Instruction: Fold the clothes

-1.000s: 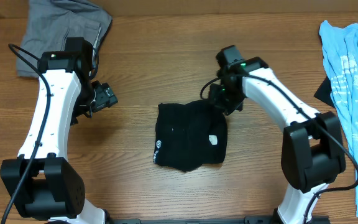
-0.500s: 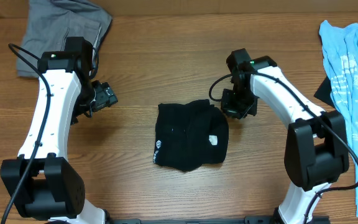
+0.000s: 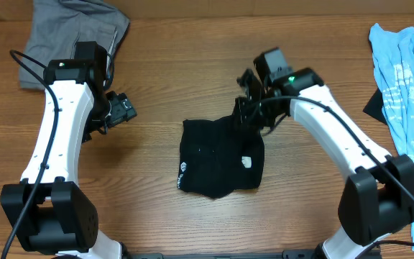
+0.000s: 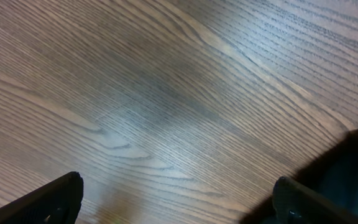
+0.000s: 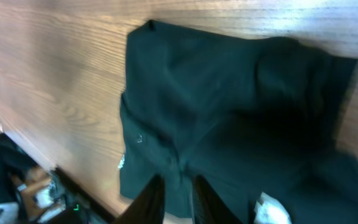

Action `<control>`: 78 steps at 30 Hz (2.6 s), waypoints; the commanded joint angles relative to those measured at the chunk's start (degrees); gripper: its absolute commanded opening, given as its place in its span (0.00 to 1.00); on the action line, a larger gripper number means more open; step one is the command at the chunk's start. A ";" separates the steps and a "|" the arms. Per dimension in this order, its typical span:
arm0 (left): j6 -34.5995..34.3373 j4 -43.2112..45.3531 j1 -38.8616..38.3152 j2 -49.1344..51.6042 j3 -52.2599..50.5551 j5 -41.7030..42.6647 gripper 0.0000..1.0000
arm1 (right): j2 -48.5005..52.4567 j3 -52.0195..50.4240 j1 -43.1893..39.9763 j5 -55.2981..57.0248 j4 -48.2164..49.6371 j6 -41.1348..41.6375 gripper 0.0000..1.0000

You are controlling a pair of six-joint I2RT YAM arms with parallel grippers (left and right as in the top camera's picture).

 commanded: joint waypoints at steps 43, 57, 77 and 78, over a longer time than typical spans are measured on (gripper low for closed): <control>1.60 -0.20 -0.44 -0.59 -0.42 0.50 1.00 | 13.31 -6.75 -8.00 -6.36 6.14 1.25 0.12; 1.55 0.28 -0.44 -0.59 -0.42 0.57 1.00 | 14.73 -0.26 -12.15 31.87 -11.45 17.75 0.04; 1.36 1.44 -0.44 -0.59 -1.66 2.23 1.00 | -3.98 -2.67 -2.86 -5.68 -10.78 -4.81 0.25; 1.36 1.70 -0.44 -0.59 -1.95 2.38 1.00 | -3.87 -4.42 -2.43 -6.93 -8.63 -4.79 0.25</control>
